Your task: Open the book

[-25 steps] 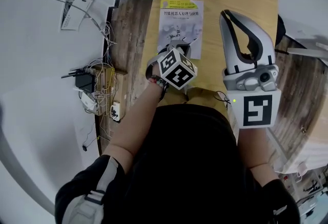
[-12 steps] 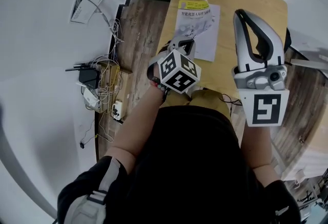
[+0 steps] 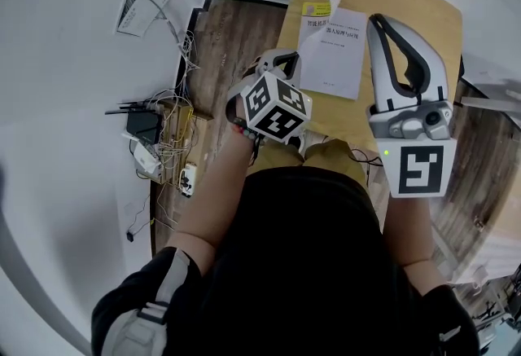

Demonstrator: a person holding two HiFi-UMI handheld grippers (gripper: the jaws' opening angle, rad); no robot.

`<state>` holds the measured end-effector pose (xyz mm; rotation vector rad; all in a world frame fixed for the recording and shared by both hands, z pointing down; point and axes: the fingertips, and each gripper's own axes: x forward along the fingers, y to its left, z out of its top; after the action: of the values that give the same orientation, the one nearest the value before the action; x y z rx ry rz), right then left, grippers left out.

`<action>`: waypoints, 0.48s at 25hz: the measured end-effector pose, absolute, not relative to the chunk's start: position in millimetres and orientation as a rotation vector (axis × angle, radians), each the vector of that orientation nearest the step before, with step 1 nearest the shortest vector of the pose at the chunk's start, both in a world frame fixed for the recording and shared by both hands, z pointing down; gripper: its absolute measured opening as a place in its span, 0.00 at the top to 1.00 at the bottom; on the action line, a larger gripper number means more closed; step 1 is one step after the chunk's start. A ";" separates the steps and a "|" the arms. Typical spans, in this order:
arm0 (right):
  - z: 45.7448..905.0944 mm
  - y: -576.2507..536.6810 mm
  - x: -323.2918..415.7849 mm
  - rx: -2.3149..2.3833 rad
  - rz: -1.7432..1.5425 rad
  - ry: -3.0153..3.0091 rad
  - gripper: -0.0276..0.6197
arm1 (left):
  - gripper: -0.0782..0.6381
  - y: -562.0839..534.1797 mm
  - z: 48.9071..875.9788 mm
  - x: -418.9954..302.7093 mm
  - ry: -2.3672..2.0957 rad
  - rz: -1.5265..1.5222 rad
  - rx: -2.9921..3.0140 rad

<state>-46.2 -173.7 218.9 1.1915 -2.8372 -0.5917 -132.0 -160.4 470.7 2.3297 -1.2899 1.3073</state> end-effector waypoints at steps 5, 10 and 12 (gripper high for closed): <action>214.9 -173.4 -65.0 1.211 -0.556 -2.864 0.91 | 0.87 -159.3 470.1 -155.0 -1.312 1.326 2.333; 212.8 -173.8 -86.4 1.234 -0.571 -2.867 0.91 | 0.87 -152.8 475.9 -179.3 -1.298 1.340 2.333; 213.5 -173.9 -94.0 1.244 -0.569 -2.866 0.91 | 0.87 -150.3 480.4 -189.5 -1.296 1.353 2.331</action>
<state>-94.0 -173.9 213.5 1.2439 -2.8664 -0.5694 -189.5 -150.3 480.4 2.3309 -1.2964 1.3528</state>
